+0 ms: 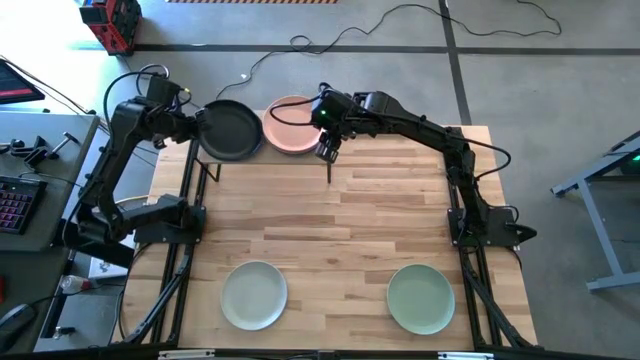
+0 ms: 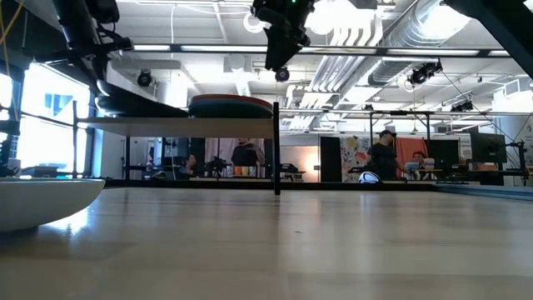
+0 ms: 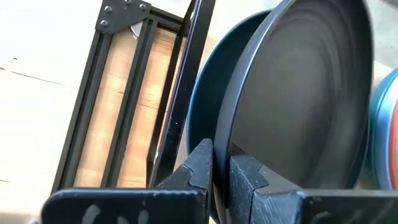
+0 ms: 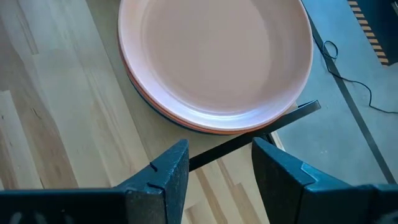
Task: Place and stack plates onto a shelf
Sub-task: Stack the black plate on top of the dark blue plate on the shelf
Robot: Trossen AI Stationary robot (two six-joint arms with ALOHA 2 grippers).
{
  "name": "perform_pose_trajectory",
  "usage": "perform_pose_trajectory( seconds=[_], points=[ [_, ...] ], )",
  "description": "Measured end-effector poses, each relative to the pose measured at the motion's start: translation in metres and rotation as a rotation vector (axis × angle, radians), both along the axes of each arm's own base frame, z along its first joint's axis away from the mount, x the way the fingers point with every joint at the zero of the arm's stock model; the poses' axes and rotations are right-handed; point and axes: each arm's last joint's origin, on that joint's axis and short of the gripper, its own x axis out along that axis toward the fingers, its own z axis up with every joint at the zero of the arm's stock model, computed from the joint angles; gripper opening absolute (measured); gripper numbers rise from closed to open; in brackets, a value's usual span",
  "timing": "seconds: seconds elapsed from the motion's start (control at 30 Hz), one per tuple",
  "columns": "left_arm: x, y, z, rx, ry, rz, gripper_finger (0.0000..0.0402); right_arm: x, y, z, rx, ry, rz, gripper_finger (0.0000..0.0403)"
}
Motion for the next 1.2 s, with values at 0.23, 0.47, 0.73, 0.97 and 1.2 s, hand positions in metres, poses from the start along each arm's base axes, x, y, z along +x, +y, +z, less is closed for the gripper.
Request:
perform_pose_trajectory(
  seconds=[0.23,0.47,0.73,0.97,1.2],
  points=[
    [0.002,0.008,-0.005,-0.030,0.007,0.004,0.0033,0.000,0.000,0.000,0.000,0.000,0.000,0.0154],
    [0.003,0.011,-0.007,-0.050,0.005,0.006,0.0062,0.000,0.000,0.000,-0.009,0.007,0.015,0.0154],
    [0.005,0.006,-0.009,-0.104,-0.049,-0.071,0.0097,0.000,0.000,0.000,-0.008,0.006,0.014,0.0154],
    [0.001,-0.001,-0.010,-0.144,0.015,-0.058,0.0108,0.000,0.000,0.000,0.005,0.001,0.021,0.0154],
    [0.001,-0.002,-0.009,-0.139,0.016,-0.057,0.0106,0.000,0.001,0.000,0.006,0.000,0.022,0.0154]
  ],
)
